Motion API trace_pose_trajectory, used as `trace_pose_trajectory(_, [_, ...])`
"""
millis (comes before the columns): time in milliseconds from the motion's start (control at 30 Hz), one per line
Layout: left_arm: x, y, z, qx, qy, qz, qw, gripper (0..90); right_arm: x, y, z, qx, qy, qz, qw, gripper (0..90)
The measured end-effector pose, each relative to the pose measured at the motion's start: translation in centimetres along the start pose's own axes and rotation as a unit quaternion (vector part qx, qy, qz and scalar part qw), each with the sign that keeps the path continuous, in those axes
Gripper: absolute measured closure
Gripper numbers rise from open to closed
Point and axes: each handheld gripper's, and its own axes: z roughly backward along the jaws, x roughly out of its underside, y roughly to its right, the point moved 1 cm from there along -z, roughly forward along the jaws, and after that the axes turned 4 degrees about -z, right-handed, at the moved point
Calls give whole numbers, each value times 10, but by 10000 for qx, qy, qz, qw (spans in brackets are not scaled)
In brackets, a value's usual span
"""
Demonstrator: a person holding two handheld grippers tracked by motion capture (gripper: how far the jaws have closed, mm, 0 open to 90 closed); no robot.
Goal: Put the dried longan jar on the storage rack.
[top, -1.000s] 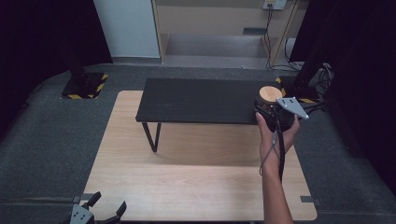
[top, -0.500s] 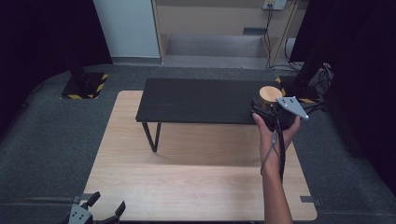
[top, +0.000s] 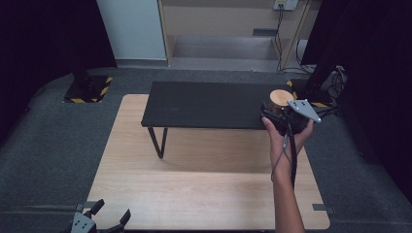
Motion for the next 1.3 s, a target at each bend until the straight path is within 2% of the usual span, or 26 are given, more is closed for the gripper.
trace_pose_trajectory(267, [0,1,0,10,10,-3,10000,20,-2,1,4,-39,-26,10,10000,5])
trace_pose_trajectory(700, [0,2,3,0,29,-17,10000,20,-1,0,14,60,23,87,9999,5])
trace_pose_trajectory(1133, [-1,3,6,4,60,-18,10000,20,6,-1,37,63,113,88,9999,5])
trace_pose_trajectory(1267, [-1,4,5,19,61,-22,10000,20,10,-3,47,100,98,89,9999,5])
trace_pose_trajectory(1300, [-1,4,5,24,60,-31,10000,20,13,-3,54,95,159,98,9998,7])
